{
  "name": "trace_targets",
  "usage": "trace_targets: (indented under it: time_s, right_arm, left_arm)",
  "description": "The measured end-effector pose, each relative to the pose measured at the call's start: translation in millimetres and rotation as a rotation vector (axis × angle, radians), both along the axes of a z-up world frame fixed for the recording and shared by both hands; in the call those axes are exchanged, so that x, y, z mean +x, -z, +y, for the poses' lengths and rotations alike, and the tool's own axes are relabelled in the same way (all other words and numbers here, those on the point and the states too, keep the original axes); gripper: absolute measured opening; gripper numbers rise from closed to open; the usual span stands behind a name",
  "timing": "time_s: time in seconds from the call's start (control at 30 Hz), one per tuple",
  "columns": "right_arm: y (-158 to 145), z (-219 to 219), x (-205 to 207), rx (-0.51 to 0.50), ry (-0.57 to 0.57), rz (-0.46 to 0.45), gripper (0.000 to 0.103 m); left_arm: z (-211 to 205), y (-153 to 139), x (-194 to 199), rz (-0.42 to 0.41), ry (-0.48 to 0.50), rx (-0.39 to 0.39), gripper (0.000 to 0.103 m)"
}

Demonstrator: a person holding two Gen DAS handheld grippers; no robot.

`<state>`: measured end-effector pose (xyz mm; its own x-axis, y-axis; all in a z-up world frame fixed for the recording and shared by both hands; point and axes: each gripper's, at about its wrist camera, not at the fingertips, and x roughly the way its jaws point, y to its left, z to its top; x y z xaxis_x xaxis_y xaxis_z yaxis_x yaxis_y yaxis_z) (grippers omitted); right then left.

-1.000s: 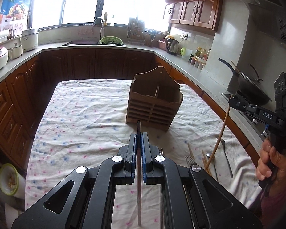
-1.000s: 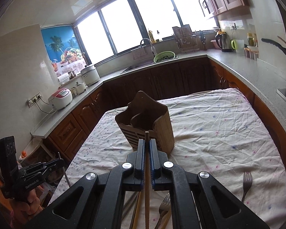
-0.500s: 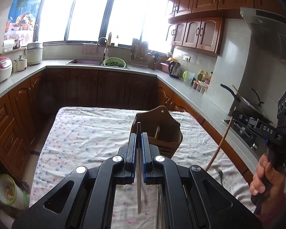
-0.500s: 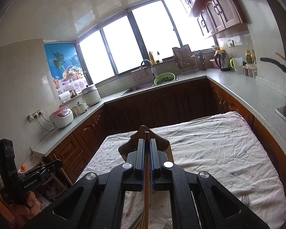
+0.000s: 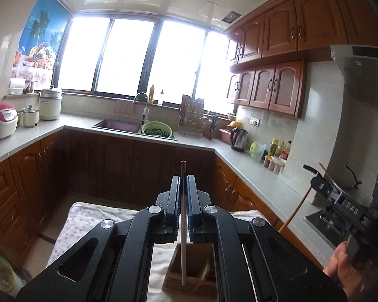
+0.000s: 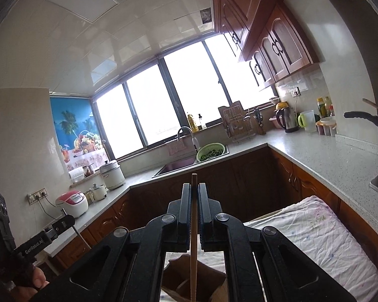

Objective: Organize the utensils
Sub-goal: 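Lift both chopsticks and lower them into the wooden holder with both tools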

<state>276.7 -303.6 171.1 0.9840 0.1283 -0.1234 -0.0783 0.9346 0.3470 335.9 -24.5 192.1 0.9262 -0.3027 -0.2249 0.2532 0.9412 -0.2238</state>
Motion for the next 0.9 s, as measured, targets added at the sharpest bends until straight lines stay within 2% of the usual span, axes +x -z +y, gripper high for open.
trace_targets:
  time_s: [0.13, 0.3, 0.4, 0.6, 0.73, 0.9]
  right_arm:
    - [10, -2, 27, -0.016, 0.023, -0.002, 0.004]
    - [49, 1, 49, -0.027, 0.040, 0.023, 0.004]
    - [73, 1, 53, -0.015, 0.047, 0.025, 0.004]
    - [104, 0, 59, 0.017, 0.045, 0.044, 0.004]
    - [112, -1, 59, 0.019, 0.033, 0.060, 0.004]
    - [109, -4, 60, 0.011, 0.017, 0.088, 0.004]
  left_arm:
    - [-9, 14, 33, 0.009, -0.042, -0.036, 0.004]
    - [-21, 59, 65, 0.056, -0.081, -0.047, 0.004]
    - [-26, 84, 75, 0.082, -0.061, -0.056, 0.004]
    - [-36, 111, 82, 0.116, -0.070, -0.020, 0.004]
    - [-34, 122, 85, 0.151, -0.063, -0.015, 0.005]
    - [-38, 132, 88, 0.182, -0.050, 0.011, 0.006]
